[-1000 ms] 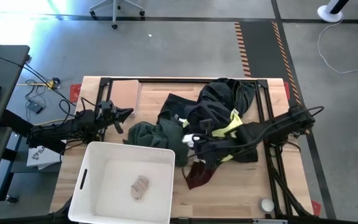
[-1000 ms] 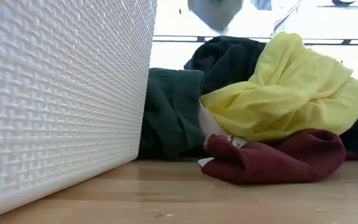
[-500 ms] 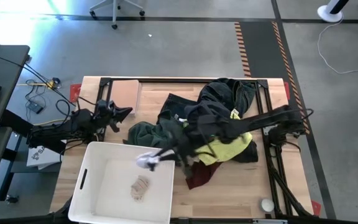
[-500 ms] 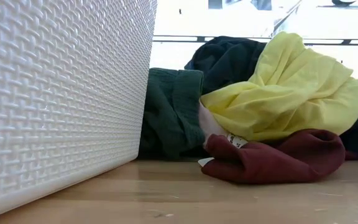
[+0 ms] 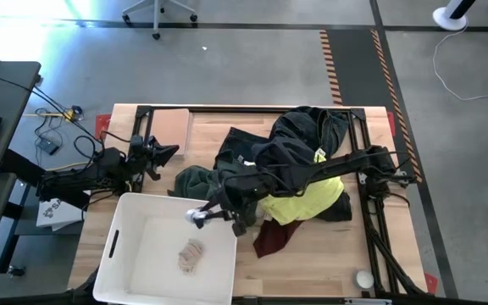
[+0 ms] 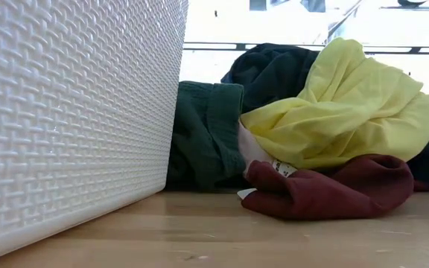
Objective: Sort clothes
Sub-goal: Put the white striped sock into the white bin, then put the pink underwear into the white bin
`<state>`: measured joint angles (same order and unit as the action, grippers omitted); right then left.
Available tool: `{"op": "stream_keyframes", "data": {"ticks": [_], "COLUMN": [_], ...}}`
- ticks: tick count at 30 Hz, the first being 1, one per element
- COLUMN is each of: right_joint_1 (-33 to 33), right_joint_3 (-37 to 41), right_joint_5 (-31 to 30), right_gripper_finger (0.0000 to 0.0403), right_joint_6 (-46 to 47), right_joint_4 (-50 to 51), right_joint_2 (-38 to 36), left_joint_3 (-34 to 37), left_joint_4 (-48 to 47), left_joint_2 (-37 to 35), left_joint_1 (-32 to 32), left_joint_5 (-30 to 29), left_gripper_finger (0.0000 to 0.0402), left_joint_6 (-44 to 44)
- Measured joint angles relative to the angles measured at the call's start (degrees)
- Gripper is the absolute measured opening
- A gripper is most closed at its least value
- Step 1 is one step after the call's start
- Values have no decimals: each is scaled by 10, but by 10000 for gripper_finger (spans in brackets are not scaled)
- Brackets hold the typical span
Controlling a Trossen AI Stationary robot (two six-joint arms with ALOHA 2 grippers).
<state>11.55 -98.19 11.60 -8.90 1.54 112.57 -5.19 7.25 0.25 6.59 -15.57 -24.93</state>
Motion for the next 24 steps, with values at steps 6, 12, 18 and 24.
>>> {"op": "stream_keyframes", "data": {"ticks": [6, 12, 18, 24], "right_joint_1": [1, 3, 32, 96], "right_joint_3": [0, -1, -1, -1], "right_joint_5": [-1, -21, -51, -180], "right_gripper_finger": [148, 161, 162, 162], "right_joint_6": [0, -33, -72, -37], "right_joint_4": [4, 19, 84, 241], "right_joint_2": [-2, -13, -83, -176], "left_joint_3": [0, 0, 1, 1], "left_joint_4": [0, 0, 1, -1], "left_joint_2": [0, 0, 0, 0], "left_joint_1": [0, 0, 0, 0], "left_joint_5": [0, 1, 14, 16], "left_gripper_finger": [5, 5, 5, 5], "left_joint_6": [-1, -5, -5, -5]}}
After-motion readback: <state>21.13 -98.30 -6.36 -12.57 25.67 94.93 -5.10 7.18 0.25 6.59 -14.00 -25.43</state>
